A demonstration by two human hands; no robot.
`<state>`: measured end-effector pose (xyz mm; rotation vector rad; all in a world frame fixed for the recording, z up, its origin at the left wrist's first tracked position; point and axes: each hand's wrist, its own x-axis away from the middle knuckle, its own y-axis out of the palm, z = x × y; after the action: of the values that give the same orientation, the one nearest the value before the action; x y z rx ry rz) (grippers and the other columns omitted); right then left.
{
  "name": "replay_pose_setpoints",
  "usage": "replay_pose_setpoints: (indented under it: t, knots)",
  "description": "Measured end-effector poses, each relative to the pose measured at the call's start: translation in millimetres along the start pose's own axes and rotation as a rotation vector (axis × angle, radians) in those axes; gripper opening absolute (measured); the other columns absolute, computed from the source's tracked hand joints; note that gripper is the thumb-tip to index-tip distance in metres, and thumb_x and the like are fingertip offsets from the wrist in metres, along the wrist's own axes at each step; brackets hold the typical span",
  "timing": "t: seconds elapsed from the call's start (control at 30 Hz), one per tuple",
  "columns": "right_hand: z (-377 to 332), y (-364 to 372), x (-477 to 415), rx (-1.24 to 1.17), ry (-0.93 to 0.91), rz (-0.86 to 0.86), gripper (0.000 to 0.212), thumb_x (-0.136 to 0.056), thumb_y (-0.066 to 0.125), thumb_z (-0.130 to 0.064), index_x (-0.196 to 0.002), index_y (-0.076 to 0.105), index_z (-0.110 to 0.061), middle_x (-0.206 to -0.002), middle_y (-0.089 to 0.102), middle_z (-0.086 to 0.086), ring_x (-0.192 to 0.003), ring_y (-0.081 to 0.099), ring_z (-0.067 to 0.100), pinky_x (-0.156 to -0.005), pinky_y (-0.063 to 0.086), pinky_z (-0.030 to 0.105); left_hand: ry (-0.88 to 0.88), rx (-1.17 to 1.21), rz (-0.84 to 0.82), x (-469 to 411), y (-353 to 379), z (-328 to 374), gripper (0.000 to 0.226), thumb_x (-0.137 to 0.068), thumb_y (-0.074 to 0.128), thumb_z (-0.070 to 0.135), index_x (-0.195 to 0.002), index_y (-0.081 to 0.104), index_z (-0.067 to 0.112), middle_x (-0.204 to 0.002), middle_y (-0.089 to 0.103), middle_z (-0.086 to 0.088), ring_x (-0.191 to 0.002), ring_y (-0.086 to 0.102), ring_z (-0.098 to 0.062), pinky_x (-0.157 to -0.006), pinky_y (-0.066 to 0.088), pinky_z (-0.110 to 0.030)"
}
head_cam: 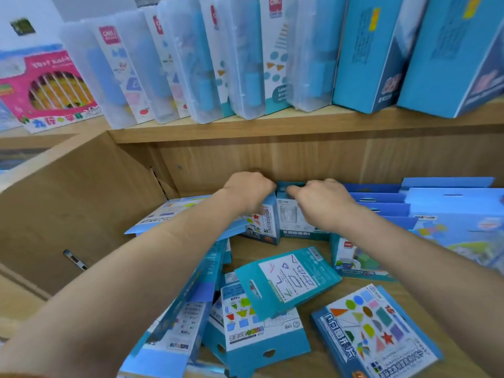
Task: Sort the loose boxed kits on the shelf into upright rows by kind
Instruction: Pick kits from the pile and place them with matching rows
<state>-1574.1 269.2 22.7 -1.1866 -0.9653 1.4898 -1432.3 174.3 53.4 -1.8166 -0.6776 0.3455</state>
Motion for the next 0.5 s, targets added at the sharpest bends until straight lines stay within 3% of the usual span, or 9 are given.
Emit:
replay_pose_setpoints:
  t: [0.2,0.3,0.5]
  knots:
    - [-1.8,-11.3,-1.6,0.084,-0.034,-0.035,0.028,-0.088,0.046,-0.007,-0.114,0.051,-0.017,-0.1,0.065,0.008,-0.093,0.062,0.032,-0.063,0.029,0.032,0.042,-0.117,0.01,-0.2,-5.0,8.0,0.029,-0.086,0.065,0.024,-0.111,0.057,0.011,-0.107,0.062,-0.011,-0.103,0.058,-0.03,-0.067,0.045,-0.038]
    - [1.1,-11.3,-6.6,-0.001,0.008,-0.063,0.027,-0.089,0.047,-0.012,-0.113,0.055,-0.021,-0.1,0.064,0.009,-0.093,0.062,0.032,-0.059,0.033,0.032,0.036,-0.177,0.052,0.6,-11.5,10.1,0.02,-0.086,0.063,0.014,-0.106,0.059,0.01,-0.102,0.063,-0.011,-0.096,0.06,-0.031,-0.06,0.041,-0.036]
    - [2.6,-6.0,-9.8,-0.122,0.017,-0.065,0.029,-0.088,0.048,-0.014,-0.112,0.059,-0.027,-0.099,0.065,0.007,-0.093,0.061,0.031,-0.059,0.042,0.033,-0.008,-0.154,0.052,3.1,-19.3,15.7,0.017,-0.084,0.062,0.007,-0.1,0.059,0.011,-0.101,0.063,-0.009,-0.095,0.061,-0.03,-0.06,0.041,-0.035]
